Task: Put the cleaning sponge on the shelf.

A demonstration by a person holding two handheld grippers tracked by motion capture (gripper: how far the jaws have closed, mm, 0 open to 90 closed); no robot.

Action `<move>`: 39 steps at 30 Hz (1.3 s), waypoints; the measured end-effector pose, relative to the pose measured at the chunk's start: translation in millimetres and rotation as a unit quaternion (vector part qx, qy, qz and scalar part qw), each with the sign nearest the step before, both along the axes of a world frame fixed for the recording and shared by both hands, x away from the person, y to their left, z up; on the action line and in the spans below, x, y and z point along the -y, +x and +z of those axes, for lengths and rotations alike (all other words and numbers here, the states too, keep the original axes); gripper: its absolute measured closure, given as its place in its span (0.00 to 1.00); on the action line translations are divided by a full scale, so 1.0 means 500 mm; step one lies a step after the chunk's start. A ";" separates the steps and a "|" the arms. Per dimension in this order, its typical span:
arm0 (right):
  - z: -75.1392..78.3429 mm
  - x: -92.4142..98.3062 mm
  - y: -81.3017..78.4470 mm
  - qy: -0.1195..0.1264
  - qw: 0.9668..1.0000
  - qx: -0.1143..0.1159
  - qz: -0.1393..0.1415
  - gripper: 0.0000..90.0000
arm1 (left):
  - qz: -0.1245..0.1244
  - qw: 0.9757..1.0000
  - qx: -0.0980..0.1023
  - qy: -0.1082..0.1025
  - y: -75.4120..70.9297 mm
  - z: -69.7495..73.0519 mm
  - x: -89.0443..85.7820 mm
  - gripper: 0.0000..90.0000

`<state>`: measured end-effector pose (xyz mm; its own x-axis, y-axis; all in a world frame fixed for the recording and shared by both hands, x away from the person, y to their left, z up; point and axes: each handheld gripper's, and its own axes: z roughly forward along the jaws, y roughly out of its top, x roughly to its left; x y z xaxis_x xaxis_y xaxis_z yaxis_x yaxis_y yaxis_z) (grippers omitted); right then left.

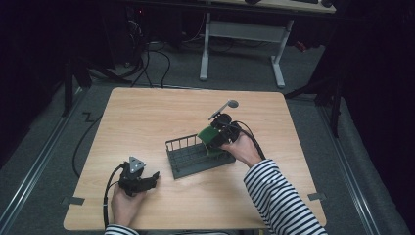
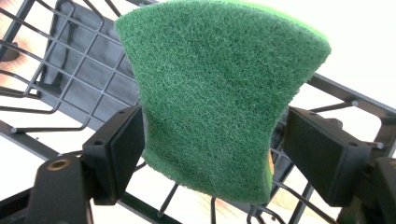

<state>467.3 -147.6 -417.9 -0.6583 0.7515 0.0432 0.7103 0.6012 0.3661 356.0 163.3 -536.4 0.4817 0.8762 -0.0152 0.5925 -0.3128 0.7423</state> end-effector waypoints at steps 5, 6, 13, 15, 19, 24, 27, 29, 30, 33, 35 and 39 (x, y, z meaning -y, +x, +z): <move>0.004 0.010 -0.005 0.009 1.000 0.003 -0.003 0.20 | 0.000 1.000 0.000 -0.001 0.000 0.000 0.000 0.31; 0.006 0.013 -0.006 0.011 1.000 0.006 -0.002 0.20 | 0.000 1.000 0.000 -0.001 0.000 0.000 0.000 0.31; 0.025 0.046 -0.020 0.030 0.999 0.018 -0.013 0.21 | 0.000 1.000 0.000 -0.001 0.000 0.000 0.000 0.31; 0.029 0.060 -0.025 0.037 0.999 0.024 -0.018 0.23 | 0.000 1.000 0.000 0.000 0.000 0.000 0.000 0.31; 0.038 0.089 -0.038 0.051 0.998 0.033 -0.028 0.27 | 0.000 1.000 0.000 0.000 0.000 0.000 0.000 0.31; 0.040 0.131 -0.053 0.063 0.996 0.044 -0.047 0.28 | 0.001 1.000 0.000 -0.001 0.000 0.000 0.000 0.31; 0.042 0.157 -0.062 0.068 0.995 0.052 -0.055 0.29 | 0.001 1.000 0.000 0.000 0.000 0.000 0.000 0.31; 0.047 0.171 -0.070 0.073 0.994 0.059 -0.062 0.29 | 0.001 1.000 0.000 -0.001 0.000 0.000 0.000 0.31; 0.049 0.179 -0.075 0.077 0.993 0.062 -0.066 0.30 | 0.001 1.000 0.000 -0.001 0.000 0.000 0.000 0.31; 0.047 0.203 -0.087 0.081 0.992 0.065 -0.074 0.30 | 0.001 1.000 0.000 -0.001 0.000 0.000 0.000 0.31; 0.045 0.216 -0.093 0.078 0.991 0.066 -0.080 0.30 | 0.001 1.000 0.000 -0.001 0.000 0.000 0.000 0.31; 0.046 0.245 -0.111 0.090 0.989 0.073 -0.097 0.33 | 0.001 1.000 0.000 -0.001 0.000 0.000 0.000 0.31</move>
